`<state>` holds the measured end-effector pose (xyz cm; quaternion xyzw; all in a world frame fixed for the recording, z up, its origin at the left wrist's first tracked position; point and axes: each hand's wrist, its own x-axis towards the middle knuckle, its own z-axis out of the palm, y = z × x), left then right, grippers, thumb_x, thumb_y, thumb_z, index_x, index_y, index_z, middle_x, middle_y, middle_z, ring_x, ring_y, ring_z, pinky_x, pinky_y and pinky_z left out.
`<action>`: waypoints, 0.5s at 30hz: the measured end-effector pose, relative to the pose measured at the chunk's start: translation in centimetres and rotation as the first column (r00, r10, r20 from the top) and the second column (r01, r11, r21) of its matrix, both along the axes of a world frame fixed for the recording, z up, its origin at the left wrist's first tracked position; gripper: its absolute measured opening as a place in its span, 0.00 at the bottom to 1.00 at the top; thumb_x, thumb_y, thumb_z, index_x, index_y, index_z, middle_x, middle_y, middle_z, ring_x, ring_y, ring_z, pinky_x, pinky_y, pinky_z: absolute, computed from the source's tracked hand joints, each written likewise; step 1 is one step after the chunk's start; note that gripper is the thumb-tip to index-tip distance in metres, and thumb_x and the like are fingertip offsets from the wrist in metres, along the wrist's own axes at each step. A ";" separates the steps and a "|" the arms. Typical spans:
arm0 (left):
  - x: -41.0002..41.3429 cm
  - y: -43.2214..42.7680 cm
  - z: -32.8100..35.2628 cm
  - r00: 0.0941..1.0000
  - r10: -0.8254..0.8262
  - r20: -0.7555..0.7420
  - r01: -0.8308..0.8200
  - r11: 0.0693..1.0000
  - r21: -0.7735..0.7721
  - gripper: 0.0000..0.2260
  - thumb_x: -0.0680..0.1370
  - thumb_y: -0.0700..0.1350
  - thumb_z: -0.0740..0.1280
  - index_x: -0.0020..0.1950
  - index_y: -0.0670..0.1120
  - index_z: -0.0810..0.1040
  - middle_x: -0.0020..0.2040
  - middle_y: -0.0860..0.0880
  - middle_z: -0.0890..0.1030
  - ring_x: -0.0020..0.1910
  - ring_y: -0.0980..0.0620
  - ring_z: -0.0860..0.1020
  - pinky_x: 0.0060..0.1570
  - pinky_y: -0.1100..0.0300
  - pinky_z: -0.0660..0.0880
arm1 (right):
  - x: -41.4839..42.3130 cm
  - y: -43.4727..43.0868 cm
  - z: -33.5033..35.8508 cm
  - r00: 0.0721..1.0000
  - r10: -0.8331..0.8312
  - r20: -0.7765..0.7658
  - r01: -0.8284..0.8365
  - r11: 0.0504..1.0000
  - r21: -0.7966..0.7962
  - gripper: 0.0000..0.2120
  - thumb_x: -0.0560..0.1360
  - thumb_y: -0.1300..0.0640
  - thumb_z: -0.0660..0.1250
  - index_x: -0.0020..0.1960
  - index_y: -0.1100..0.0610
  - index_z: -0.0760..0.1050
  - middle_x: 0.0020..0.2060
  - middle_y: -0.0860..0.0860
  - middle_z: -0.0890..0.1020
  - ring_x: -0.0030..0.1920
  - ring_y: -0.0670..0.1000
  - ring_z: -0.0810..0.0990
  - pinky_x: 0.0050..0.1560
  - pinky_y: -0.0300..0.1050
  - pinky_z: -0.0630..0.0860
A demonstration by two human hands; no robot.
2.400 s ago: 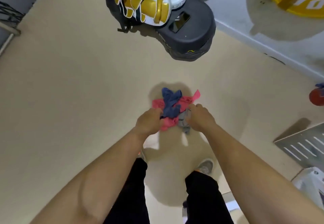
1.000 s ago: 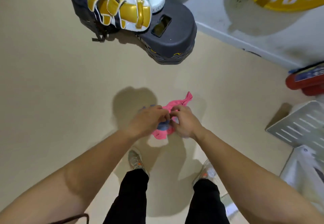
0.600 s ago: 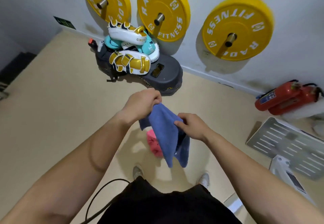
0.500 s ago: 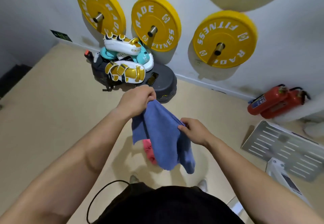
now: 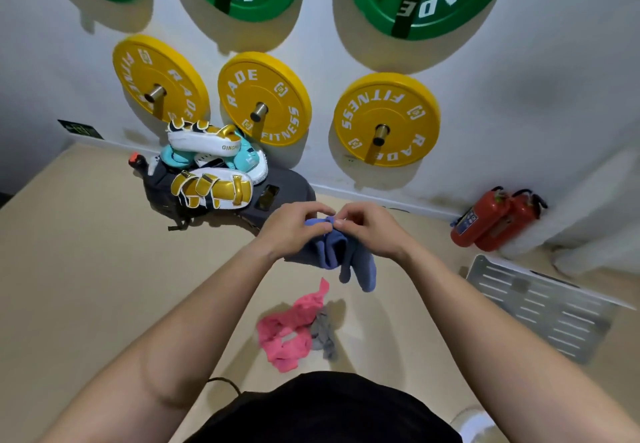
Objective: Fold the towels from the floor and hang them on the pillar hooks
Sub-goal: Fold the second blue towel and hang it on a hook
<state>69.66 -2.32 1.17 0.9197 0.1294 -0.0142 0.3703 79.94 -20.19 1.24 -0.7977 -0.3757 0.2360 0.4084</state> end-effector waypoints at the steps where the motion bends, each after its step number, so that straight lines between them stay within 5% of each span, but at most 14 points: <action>1: 0.5 -0.1 0.1 1.000 0.006 0.016 -0.006 1.000 -0.019 0.06 0.75 0.55 0.70 0.50 0.59 0.83 0.48 0.60 0.84 0.49 0.59 0.80 0.50 0.53 0.77 | 0.5 0.0 0.1 1.000 -0.016 -0.009 0.016 1.000 0.013 0.07 0.77 0.55 0.69 0.41 0.52 0.82 0.33 0.45 0.81 0.36 0.43 0.76 0.39 0.37 0.71; 4: 1.5 0.4 0.6 0.998 0.045 0.037 -0.044 0.999 -0.013 0.04 0.76 0.51 0.70 0.43 0.54 0.83 0.43 0.58 0.83 0.45 0.58 0.80 0.50 0.51 0.77 | 1.7 -0.5 -0.1 0.997 -0.069 -0.033 0.070 0.997 0.024 0.06 0.76 0.55 0.70 0.41 0.54 0.82 0.37 0.53 0.83 0.36 0.47 0.77 0.40 0.46 0.74; 8: 2.5 1.0 1.2 0.999 -0.047 0.008 0.048 0.998 -0.042 0.08 0.73 0.56 0.71 0.51 0.59 0.82 0.47 0.60 0.83 0.48 0.59 0.80 0.53 0.52 0.78 | 2.2 -0.7 -0.3 0.998 -0.048 -0.027 0.050 0.997 0.056 0.07 0.76 0.57 0.67 0.46 0.53 0.84 0.40 0.52 0.85 0.43 0.57 0.81 0.45 0.51 0.76; 11: 3.2 0.2 1.0 0.995 -0.097 -0.022 0.095 0.993 -0.069 0.10 0.72 0.60 0.70 0.51 0.59 0.83 0.47 0.60 0.84 0.49 0.60 0.81 0.53 0.51 0.78 | 2.3 -0.4 -0.1 0.997 -0.061 -0.045 0.064 0.995 0.078 0.09 0.77 0.61 0.67 0.46 0.51 0.84 0.40 0.50 0.85 0.42 0.54 0.81 0.44 0.46 0.75; 15: 3.9 0.2 0.9 0.999 0.009 0.044 -0.007 0.999 -0.044 0.05 0.75 0.52 0.72 0.42 0.54 0.83 0.41 0.57 0.83 0.44 0.59 0.80 0.48 0.53 0.78 | 2.9 -0.8 -0.8 0.979 -0.192 -0.074 0.196 0.978 0.064 0.02 0.74 0.56 0.72 0.42 0.51 0.81 0.33 0.48 0.79 0.33 0.45 0.74 0.37 0.41 0.72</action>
